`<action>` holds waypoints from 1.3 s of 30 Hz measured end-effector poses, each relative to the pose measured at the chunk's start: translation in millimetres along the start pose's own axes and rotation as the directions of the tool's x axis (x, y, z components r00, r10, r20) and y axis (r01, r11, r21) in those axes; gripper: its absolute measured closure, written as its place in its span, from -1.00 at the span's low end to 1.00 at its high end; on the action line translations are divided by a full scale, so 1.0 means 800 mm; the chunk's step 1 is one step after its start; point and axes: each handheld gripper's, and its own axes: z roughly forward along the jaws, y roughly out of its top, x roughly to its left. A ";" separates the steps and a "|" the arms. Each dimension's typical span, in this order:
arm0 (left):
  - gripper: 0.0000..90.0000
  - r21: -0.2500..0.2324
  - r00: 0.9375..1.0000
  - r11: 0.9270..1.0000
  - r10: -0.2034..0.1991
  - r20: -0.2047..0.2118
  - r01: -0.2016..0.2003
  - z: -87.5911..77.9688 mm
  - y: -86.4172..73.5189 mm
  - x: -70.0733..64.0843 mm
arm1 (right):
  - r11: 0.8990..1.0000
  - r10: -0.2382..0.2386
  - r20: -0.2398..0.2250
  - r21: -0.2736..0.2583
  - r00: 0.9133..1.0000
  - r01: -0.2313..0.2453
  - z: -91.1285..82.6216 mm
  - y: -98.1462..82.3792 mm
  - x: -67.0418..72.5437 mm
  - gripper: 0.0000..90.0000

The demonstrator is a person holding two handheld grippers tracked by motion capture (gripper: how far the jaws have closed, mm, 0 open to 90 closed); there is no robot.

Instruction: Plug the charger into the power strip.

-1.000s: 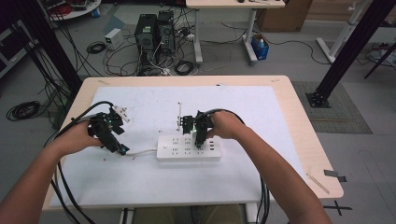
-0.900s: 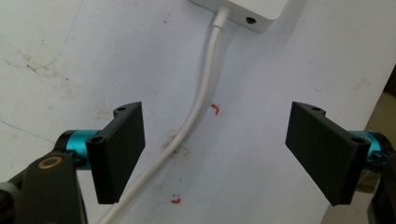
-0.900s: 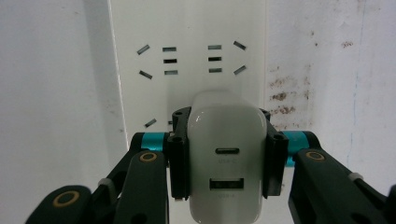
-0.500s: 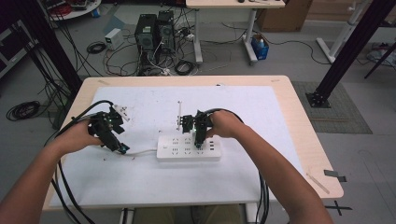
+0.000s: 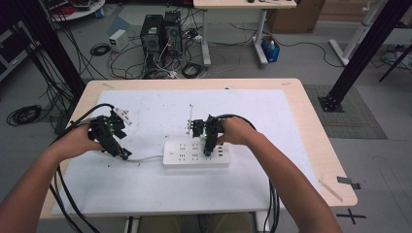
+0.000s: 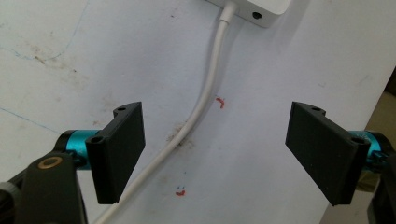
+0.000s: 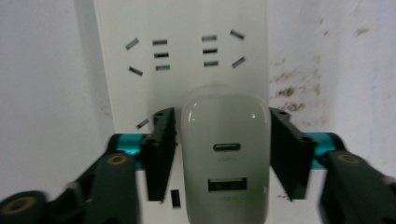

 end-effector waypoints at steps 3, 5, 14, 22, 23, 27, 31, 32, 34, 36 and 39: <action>-0.56 -0.001 1.000 1.000 0.000 -0.001 0.000 0.000 0.000 0.001 | 0.998 0.043 -0.005 -0.035 0.999 -0.043 -0.006 0.000 -0.005 -0.43; -0.56 -0.001 1.000 1.000 0.003 0.000 -0.003 0.001 0.001 0.001 | 0.996 0.072 -0.019 -0.052 0.997 -0.073 -0.012 0.001 -0.009 -0.51; -0.56 -0.007 1.000 1.000 0.003 -0.001 -0.003 0.001 0.005 0.001 | 0.980 0.152 0.040 -0.139 0.988 -0.145 -0.046 -0.017 -0.010 -0.74; -0.56 -0.030 1.000 1.000 0.000 -0.014 -0.001 -0.010 0.021 0.001 | 0.949 0.260 0.102 -0.211 0.960 -0.234 -0.090 -0.058 -0.011 -0.74; -0.56 -0.028 1.000 1.000 -0.003 -0.017 0.002 -0.011 0.023 0.002 | 0.945 0.274 0.098 -0.212 0.957 -0.249 -0.095 -0.064 -0.009 -0.74; -0.56 -0.033 1.000 0.999 0.011 -0.029 -0.012 -0.016 0.028 0.001 | 0.926 0.325 0.111 -0.239 0.939 -0.292 -0.116 -0.093 -0.004 -0.74; -0.56 -0.038 0.998 0.999 -0.006 -0.055 0.003 -0.018 0.028 0.002 | 0.918 0.368 0.107 -0.200 0.924 -0.343 -0.131 -0.122 0.004 -0.74; -0.56 -0.039 0.999 0.999 0.005 -0.052 -0.007 -0.019 0.027 0.002 | 0.917 0.374 0.114 -0.192 0.920 -0.349 -0.135 -0.128 0.006 -0.74; -0.56 -0.041 0.999 0.999 0.016 -0.047 -0.018 -0.020 0.026 0.001 | 0.914 0.388 0.126 -0.178 0.913 -0.364 -0.141 -0.141 0.011 -0.75; -0.56 -0.052 0.998 0.999 0.002 -0.058 -0.005 -0.020 0.025 -0.001 | 0.913 0.395 0.138 -0.172 0.908 -0.371 -0.145 -0.147 0.013 -0.75; -0.92 -0.042 0.999 0.999 0.009 -0.048 -0.011 -0.021 0.024 -0.003 | 0.897 0.439 0.197 -0.160 0.877 -0.413 -0.153 -0.167 0.020 -0.98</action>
